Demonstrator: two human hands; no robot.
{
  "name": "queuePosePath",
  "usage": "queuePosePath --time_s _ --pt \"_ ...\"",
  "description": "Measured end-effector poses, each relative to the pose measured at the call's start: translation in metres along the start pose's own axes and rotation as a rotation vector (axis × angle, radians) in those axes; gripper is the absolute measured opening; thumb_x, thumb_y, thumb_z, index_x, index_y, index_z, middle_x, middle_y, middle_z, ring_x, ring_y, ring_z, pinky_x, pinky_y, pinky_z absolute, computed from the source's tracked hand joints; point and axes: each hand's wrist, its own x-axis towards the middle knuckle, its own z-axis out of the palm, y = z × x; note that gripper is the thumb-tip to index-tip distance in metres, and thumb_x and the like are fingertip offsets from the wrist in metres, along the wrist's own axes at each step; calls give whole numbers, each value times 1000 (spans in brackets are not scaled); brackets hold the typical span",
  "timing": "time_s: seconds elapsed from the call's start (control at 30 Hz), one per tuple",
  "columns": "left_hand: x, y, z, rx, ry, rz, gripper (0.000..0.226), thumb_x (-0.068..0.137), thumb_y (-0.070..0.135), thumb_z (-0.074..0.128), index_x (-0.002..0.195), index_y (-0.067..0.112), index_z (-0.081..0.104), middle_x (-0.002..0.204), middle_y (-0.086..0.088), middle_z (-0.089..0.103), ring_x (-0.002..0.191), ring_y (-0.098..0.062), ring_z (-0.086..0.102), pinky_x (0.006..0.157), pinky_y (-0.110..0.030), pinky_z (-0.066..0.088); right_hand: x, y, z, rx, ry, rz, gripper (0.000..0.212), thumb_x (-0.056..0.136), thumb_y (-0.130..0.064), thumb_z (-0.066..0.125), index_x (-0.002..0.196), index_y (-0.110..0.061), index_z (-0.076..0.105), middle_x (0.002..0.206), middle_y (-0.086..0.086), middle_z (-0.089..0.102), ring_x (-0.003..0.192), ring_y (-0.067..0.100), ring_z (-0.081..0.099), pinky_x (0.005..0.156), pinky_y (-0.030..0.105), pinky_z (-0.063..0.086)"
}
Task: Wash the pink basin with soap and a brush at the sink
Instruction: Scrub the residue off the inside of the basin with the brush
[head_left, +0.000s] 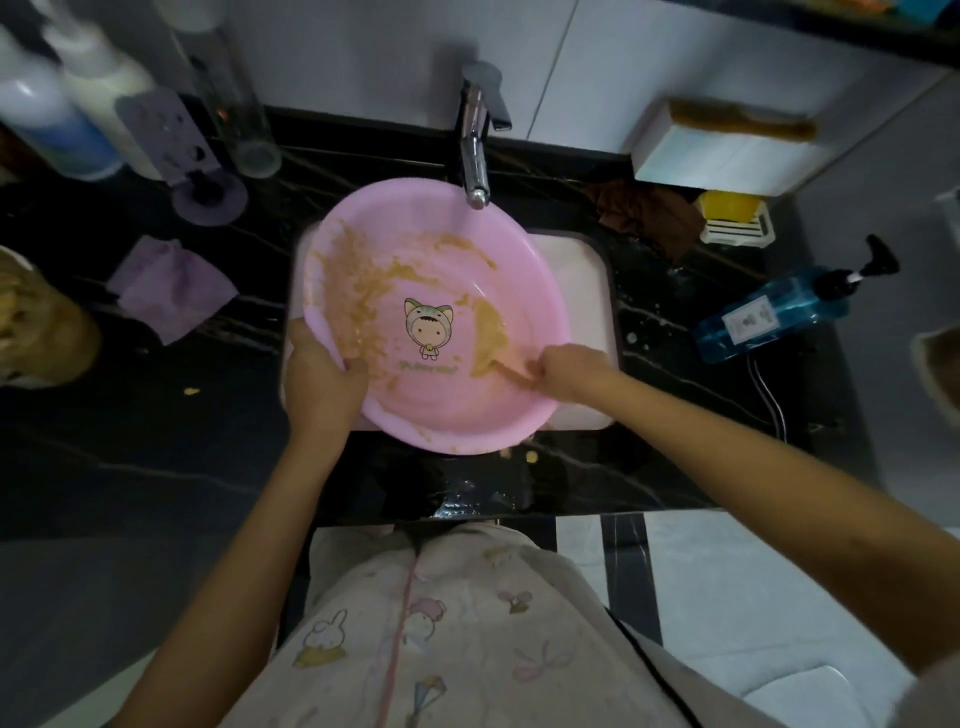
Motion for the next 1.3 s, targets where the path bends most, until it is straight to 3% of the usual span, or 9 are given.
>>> queuePosePath --time_s 0.17,0.43,0.7,0.8,0.93,0.97,1.07,1.2,1.3 --pt "-1 6 0 -12 -31 7 55 84 4 56 133 1 30 117 -22 54 103 -34 56 82 -40 47 37 4 -1 -199 246 60 45 97 -18 35 141 -24 31 104 7 59 82 25 59 58 32 41" --pt "1 7 0 50 -54 -31 56 85 5 57 132 1 29 117 -23 54 101 -36 56 77 -37 44 18 -21 34 45 -37 36 20 98 -16 37 95 -8 54 83 2 55 80 22 57 66 28 44" --pt "5 3 -4 125 -99 -25 57 84 10 59 130 -1 28 117 -24 53 98 -35 56 73 -37 45 66 -75 15 444 271 0 60 97 -8 33 151 -8 7 117 20 60 101 33 59 67 33 38" --pt "7 1 -5 142 -111 3 59 84 10 61 130 -3 27 116 -25 54 98 -36 56 72 -36 45 54 -88 26 468 216 -203 58 101 -16 30 152 -20 4 108 24 62 96 35 61 71 35 42" --pt "13 -4 -8 146 -161 -4 59 84 11 62 129 -6 28 116 -24 54 98 -33 55 68 -30 38 25 -74 23 204 27 -528 52 101 -19 31 151 -28 18 134 13 53 114 27 55 85 31 43" --pt "14 -6 -9 143 -170 -14 59 84 10 62 130 -6 28 117 -23 53 99 -32 55 69 -29 37 21 -66 20 129 -4 -536 52 101 -19 30 150 -30 19 136 6 52 116 24 52 87 31 43" --pt "15 -8 -9 123 -184 -29 61 82 7 62 132 -5 28 120 -23 50 104 -32 53 73 -30 39 34 -43 13 -14 42 -340 62 96 -10 32 151 -33 14 83 -1 55 86 23 54 60 29 42" --pt "16 -9 -10 89 -211 -32 65 82 8 62 135 -2 25 124 -18 46 109 -31 52 80 -32 43 74 -64 -2 239 200 -154 62 96 -13 34 152 -29 10 110 14 62 95 30 59 65 33 43" --pt "15 -8 -12 93 -219 -19 68 82 11 62 137 1 23 123 -17 46 107 -30 53 83 -36 47 75 -91 5 289 209 -277 61 98 -17 36 151 -29 8 102 16 62 82 28 58 64 35 45"
